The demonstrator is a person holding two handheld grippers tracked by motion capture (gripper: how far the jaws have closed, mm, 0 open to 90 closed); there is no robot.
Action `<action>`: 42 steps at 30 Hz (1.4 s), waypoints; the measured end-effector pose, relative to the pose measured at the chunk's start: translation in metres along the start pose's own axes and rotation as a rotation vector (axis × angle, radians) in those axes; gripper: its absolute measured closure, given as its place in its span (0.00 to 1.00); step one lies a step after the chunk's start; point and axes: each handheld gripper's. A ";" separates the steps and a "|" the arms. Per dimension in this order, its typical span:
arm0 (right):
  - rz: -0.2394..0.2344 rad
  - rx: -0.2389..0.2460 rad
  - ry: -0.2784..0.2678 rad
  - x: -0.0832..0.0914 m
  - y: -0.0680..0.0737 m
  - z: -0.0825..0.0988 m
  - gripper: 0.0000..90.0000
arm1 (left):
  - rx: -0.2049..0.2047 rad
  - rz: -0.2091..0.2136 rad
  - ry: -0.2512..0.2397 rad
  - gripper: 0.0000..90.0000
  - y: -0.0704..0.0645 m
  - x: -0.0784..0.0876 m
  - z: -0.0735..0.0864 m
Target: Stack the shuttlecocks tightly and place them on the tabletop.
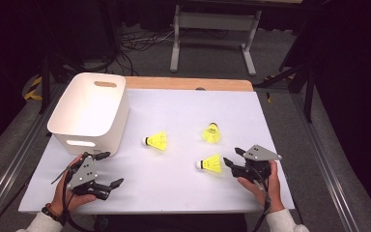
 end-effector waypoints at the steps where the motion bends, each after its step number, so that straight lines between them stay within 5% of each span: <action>1: -0.013 0.010 -0.016 0.005 -0.001 0.001 0.44 | 0.000 0.000 -0.001 0.07 0.000 0.000 0.000; 13: -0.041 0.069 -0.043 0.015 0.005 0.003 0.28 | 0.001 0.000 0.004 0.07 0.000 0.000 0.000; 21: -0.074 0.098 -0.013 0.013 0.012 0.006 0.18 | -0.003 0.001 0.006 0.07 0.001 0.000 0.000; 30: -0.172 0.091 0.062 0.004 0.018 0.010 0.11 | -0.002 0.003 0.006 0.07 0.000 0.000 0.001; 42: -0.183 0.169 0.171 -0.010 0.028 0.017 0.24 | -0.003 0.005 0.007 0.07 0.000 0.000 0.001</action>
Point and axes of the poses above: each handheld gripper's, and its own axes: x roughly backward along the jaws, z roughly out of its underside, y roughly to its left, and after that the axes turned 14 degrees about -x, right-handed
